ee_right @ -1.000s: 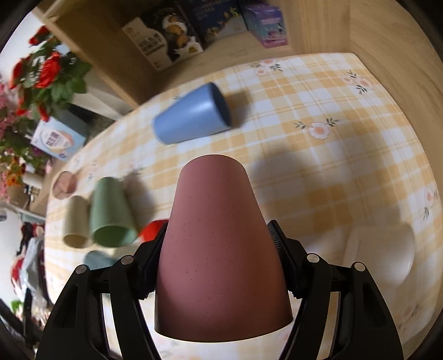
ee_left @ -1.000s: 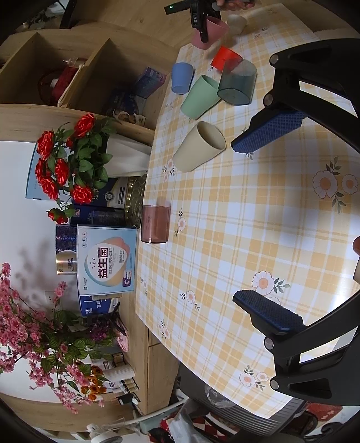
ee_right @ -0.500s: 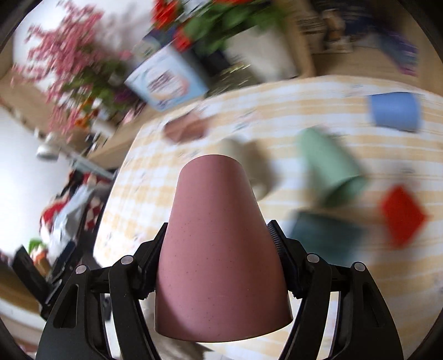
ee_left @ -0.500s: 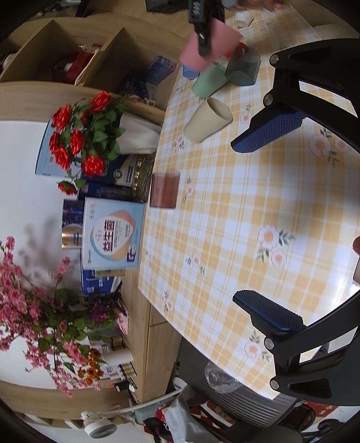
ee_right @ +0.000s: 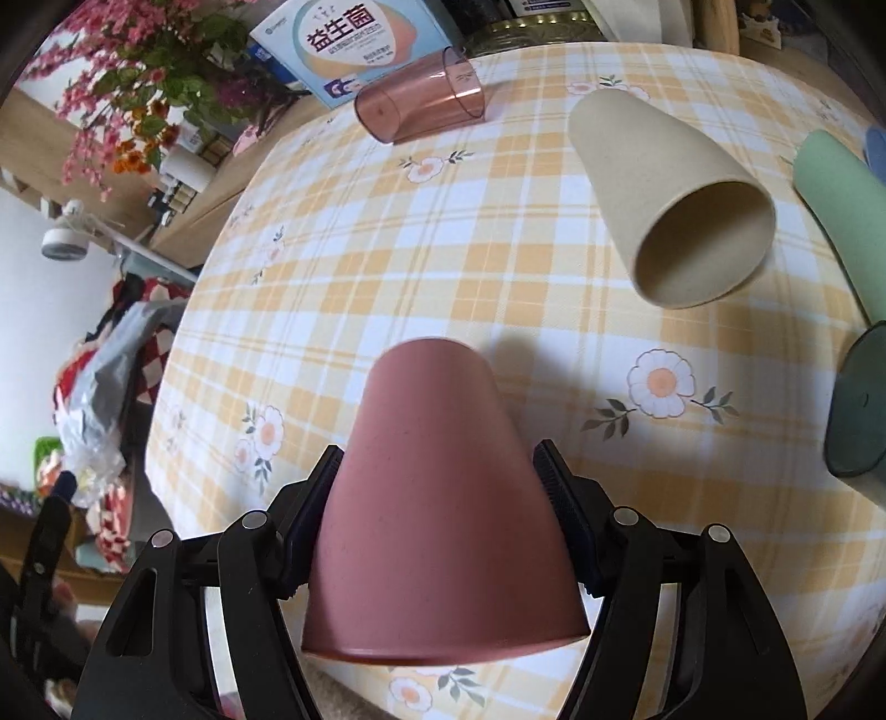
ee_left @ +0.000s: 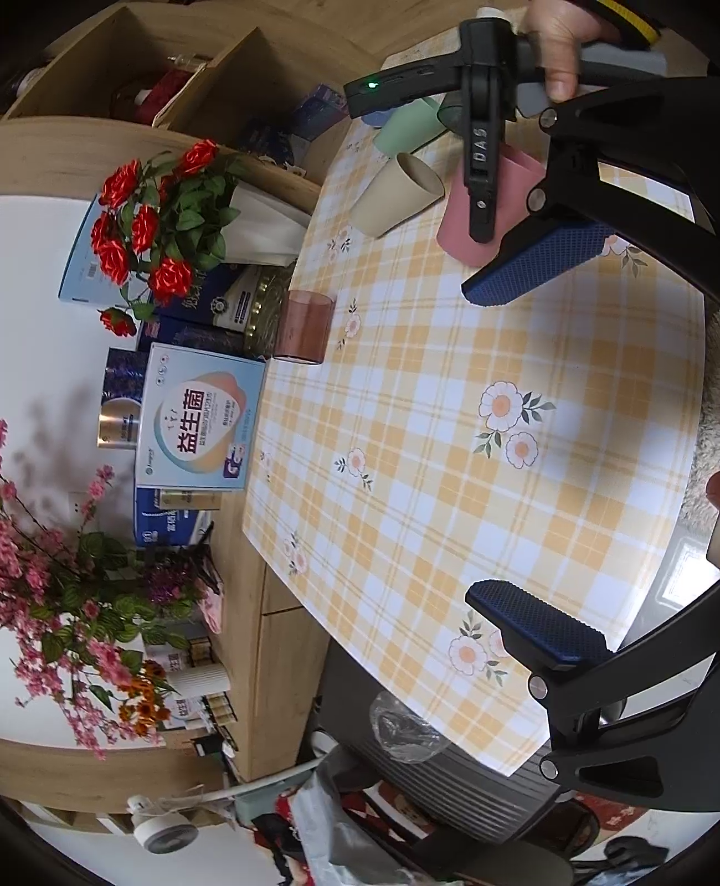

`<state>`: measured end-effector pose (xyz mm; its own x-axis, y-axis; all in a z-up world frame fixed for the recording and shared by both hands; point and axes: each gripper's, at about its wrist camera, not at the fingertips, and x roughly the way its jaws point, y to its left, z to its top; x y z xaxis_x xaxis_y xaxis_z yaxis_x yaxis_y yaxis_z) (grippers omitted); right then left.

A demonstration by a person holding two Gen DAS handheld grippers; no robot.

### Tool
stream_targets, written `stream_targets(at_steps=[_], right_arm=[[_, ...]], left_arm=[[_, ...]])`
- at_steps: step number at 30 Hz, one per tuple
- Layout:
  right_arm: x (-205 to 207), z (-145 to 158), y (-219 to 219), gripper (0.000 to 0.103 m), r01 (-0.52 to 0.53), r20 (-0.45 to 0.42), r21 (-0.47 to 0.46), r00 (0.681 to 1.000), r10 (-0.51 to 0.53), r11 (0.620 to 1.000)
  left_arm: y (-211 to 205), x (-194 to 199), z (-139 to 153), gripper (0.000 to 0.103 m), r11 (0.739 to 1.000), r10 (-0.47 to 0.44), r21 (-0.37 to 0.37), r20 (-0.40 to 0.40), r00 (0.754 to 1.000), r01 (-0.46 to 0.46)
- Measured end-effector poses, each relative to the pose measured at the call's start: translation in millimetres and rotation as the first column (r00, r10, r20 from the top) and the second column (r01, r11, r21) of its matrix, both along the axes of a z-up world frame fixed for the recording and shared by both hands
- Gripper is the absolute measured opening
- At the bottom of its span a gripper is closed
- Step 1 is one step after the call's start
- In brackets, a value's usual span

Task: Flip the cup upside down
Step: 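Lift the pink cup with the right gripper toward the left gripper, then close the left gripper on the pink cup while the right gripper releases it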

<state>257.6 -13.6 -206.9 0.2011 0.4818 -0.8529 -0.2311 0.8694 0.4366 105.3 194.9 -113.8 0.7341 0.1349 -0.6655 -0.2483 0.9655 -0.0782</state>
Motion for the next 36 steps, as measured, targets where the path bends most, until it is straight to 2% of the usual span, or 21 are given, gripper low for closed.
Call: stream_targets(at_steps=[3,11,18,24,26,29,36], right_arm=[[-3,-2,5,0.067,-0.010,0.010,-0.018,1.000,0.011,1.000],[-12,-14,3,0.067,-0.021,-0.027,-0.032,0.999,0.020,0.999],[-15,-9,1,0.068,-0.040,-0.021,-0.027,0.999,0.039,0.999],[-25,16,-10,0.068,-0.037,0.076,-0.035,0.996,0.040,0.999],[-31,27,-20,0.072,-0.027,0.127,-0.036,0.991,0.032,0.999],[-38,41,-33,0.086,-0.013,0.194,-0.045,0.981,0.021,0.999],[-63,66,-83,0.086,0.029,0.338,-0.081,0.941,0.000,0.996]], left_arm=[[-3,2,-4,0.097,1.000,-0.004,-0.009,-0.010,1.000,0.004],[-8,6,-8,0.097,1.000,-0.015,-0.027,-0.036,0.999,0.014],[-8,7,-1,0.097,0.999,-0.009,-0.044,-0.033,0.999,0.008],[-10,10,3,0.097,0.996,-0.027,-0.085,-0.039,0.999,0.024],[-14,10,3,0.097,0.995,-0.039,-0.091,-0.036,0.999,0.036],[-22,12,5,0.097,0.994,-0.070,-0.090,-0.035,0.997,0.067],[-46,21,7,0.096,0.983,-0.142,-0.121,-0.049,0.989,0.135]])
